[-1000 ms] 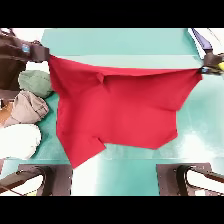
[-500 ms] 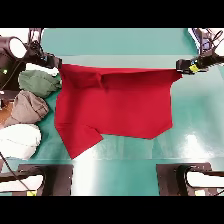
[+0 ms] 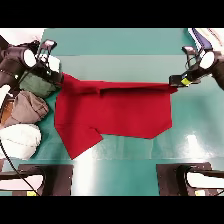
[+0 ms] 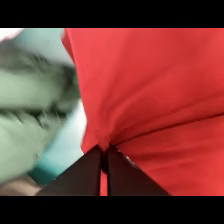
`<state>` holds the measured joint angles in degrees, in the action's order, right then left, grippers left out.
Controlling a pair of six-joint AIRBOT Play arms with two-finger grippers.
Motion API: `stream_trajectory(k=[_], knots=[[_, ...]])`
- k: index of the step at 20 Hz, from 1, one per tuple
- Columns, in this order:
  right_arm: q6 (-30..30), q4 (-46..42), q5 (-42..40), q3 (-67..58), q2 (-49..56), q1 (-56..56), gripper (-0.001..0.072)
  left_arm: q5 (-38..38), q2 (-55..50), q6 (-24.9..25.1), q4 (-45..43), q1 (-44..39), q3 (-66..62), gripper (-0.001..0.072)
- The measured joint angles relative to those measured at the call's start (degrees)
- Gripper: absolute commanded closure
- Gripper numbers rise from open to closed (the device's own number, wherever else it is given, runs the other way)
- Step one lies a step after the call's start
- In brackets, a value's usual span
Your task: Fold the shirts.
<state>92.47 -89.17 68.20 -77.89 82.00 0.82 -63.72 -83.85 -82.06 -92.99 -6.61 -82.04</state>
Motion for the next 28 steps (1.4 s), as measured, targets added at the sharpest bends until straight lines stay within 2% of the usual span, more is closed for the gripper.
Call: stream_trajectory(k=[3,4,5,6,7,12,16,23,28], knots=[[0.0,1.0,-0.8,4.1,-0.4,0.5,0.0696,-0.9,0.0,0.0,-0.2,0.0,2.3,0.0666],[0.0,1.8,-1.1,5.1,-0.5,0.7,0.0688,-1.4,0.0,0.0,-0.3,0.0,2.8,0.0406],[0.1,2.7,-1.2,6.0,-0.5,0.8,0.0541,-1.9,0.0,-0.1,-0.5,0.0,3.1,0.0196],[0.1,3.5,-1.2,6.6,-0.5,0.8,0.0339,-2.5,0.0,-0.2,-0.5,0.1,3.3,0.0183],[0.1,4.3,-1.3,7.0,-0.7,0.8,0.0299,-3.3,0.0,-0.2,-0.6,0.1,3.4,0.0183],[0.1,6.1,0.2,7.9,-3.3,0.5,0.0299,-8.8,1.9,-1.6,-1.4,0.1,3.8,0.0182],[0.1,6.4,0.6,8.0,-7.9,0.4,0.0299,-12.9,8.1,-5.5,-1.3,0.1,8.1,0.0182],[0.0,6.6,0.8,8.0,-12.5,0.4,0.03,-12.1,29.7,-14.8,6.7,0.1,35.6,0.0182],[0.0,7.0,1.0,8.0,-13.0,0.4,0.0299,-9.1,37.7,-17.5,14.7,0.1,50.6,0.0183]])
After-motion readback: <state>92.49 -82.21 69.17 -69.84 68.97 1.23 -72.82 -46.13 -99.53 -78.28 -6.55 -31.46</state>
